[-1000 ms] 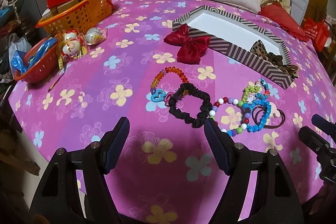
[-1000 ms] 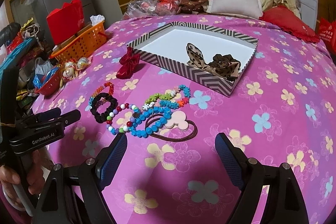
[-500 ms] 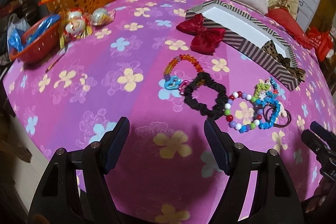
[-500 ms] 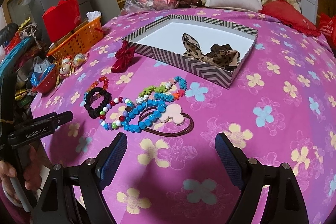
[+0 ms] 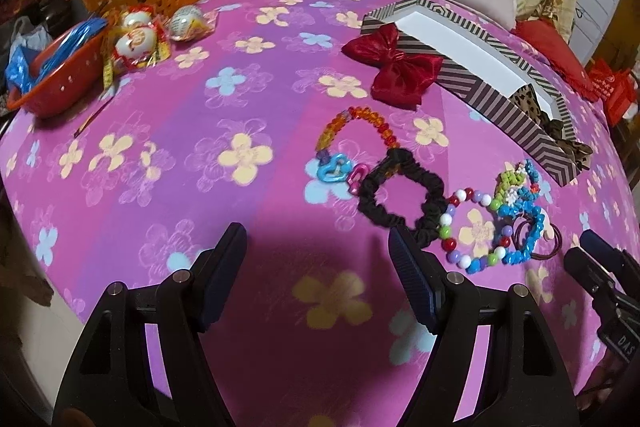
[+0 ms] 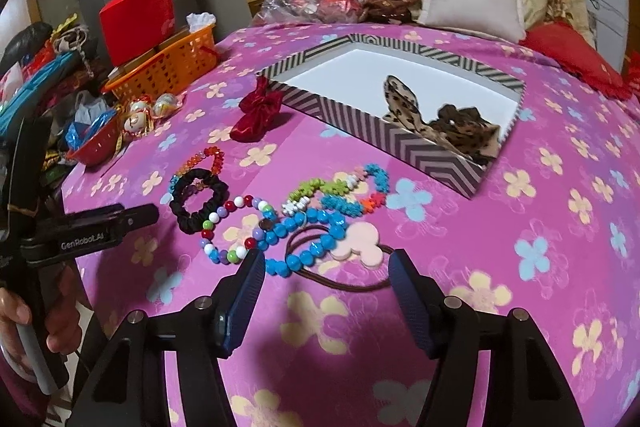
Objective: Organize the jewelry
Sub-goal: 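Move both tools back over the bracelets and black scrunchie, then grasp the black scrunchie with the left tool while the right tool grasps the blue bead bracelet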
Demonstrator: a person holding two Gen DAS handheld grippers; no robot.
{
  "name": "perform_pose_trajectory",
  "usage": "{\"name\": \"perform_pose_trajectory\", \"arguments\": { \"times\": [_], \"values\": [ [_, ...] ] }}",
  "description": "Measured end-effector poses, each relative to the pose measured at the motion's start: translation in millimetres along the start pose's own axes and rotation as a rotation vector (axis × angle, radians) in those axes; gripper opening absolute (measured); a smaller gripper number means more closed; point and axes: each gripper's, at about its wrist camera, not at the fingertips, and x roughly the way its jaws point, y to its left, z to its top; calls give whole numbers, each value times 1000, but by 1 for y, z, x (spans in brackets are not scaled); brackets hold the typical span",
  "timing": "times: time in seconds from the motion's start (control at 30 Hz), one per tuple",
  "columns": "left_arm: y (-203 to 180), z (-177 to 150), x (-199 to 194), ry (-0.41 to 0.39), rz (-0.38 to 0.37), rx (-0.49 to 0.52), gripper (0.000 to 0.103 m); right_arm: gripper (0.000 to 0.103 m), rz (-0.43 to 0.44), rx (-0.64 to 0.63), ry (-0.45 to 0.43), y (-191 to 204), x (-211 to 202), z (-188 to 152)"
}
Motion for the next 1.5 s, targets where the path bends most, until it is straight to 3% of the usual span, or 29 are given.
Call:
{"name": "perform_pose_trajectory", "arguments": {
  "times": [0.27,0.4,0.57,0.7,0.77,0.83,0.9,0.97,1.2,1.5],
  "values": [
    [-15,20,6,-38,8,52,73,62,19,-25,-1,4,12,5],
    [-22,25,11,-41,13,89,72,45,28,-22,25,4,22,7],
    [-28,30,19,-32,4,114,66,42,12,-29,40,4,33,10],
    [-32,31,26,-23,-3,131,54,28,13,-34,47,1,42,11],
    [-33,31,29,-12,-9,137,43,25,9,-45,37,1,44,11],
    [-34,31,35,8,-14,132,26,21,15,-49,34,1,44,11],
    [-33,31,38,20,-19,126,18,8,11,-56,34,1,44,11],
    [-31,30,37,15,-16,117,9,7,17,-51,38,-1,43,10],
    [-18,31,20,25,-69,51,6,7,38,-21,2,-5,25,11],
    [-16,34,-14,-17,-100,55,6,7,63,-37,-66,6,-9,25]
  ]
}}
